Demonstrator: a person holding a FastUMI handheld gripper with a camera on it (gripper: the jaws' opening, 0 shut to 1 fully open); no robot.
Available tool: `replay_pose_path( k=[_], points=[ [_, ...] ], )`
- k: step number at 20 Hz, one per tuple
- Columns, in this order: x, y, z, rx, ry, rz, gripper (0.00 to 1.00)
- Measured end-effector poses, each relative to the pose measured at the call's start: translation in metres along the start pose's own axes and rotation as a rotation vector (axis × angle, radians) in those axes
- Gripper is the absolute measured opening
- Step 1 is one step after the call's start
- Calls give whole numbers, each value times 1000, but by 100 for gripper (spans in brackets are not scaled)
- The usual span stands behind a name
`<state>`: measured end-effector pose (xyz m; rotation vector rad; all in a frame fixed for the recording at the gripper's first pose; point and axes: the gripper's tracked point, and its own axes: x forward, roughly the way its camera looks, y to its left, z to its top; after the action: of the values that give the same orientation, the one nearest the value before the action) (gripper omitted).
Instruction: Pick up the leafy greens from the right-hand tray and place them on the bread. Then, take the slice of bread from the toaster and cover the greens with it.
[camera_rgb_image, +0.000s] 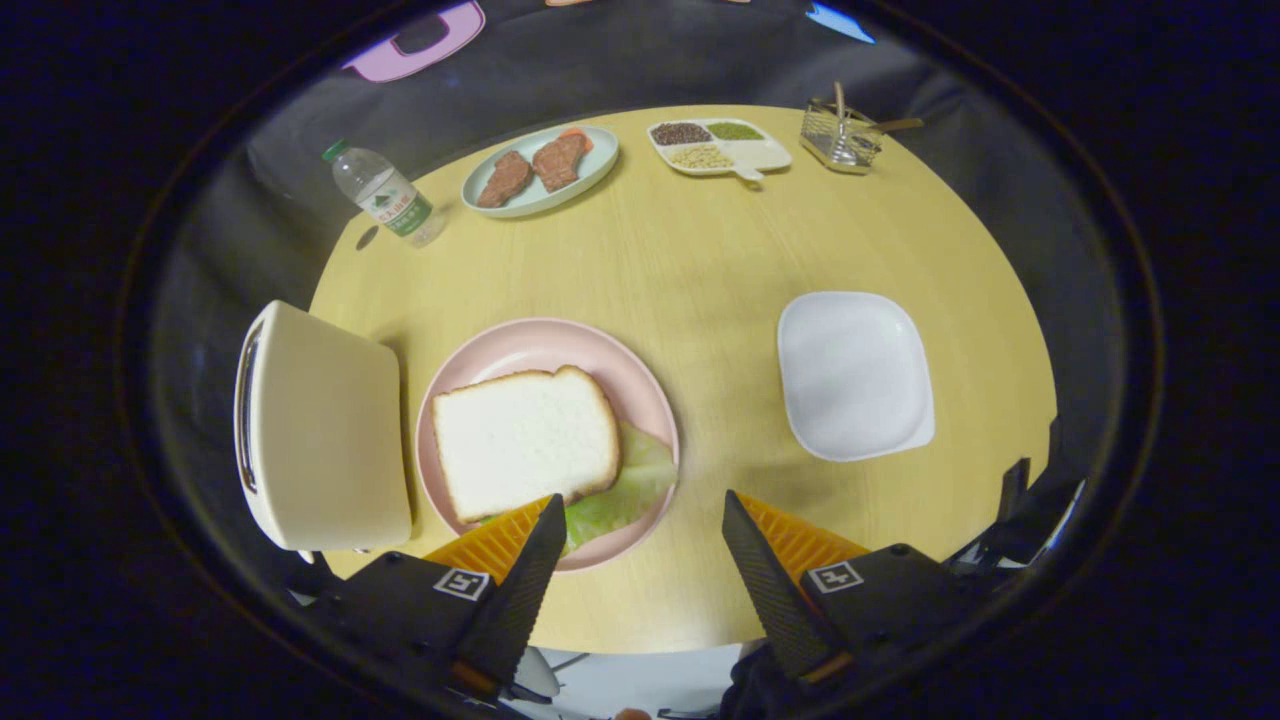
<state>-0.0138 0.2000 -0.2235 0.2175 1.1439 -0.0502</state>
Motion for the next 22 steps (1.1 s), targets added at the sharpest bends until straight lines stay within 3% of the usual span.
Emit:
replay_pose_path(
  k=[5, 10, 13, 18, 22],
  points=[
    [-34, -7, 39, 4, -176, 23, 99],
    [-88, 5, 99, 45, -475, 180, 99],
    [-124, 0, 132, 39, -664, 217, 98],
    [-178, -28, 173, -76, -973, 130, 98],
    [-223, -47, 195, -160, -1210, -12, 98]
  ],
)
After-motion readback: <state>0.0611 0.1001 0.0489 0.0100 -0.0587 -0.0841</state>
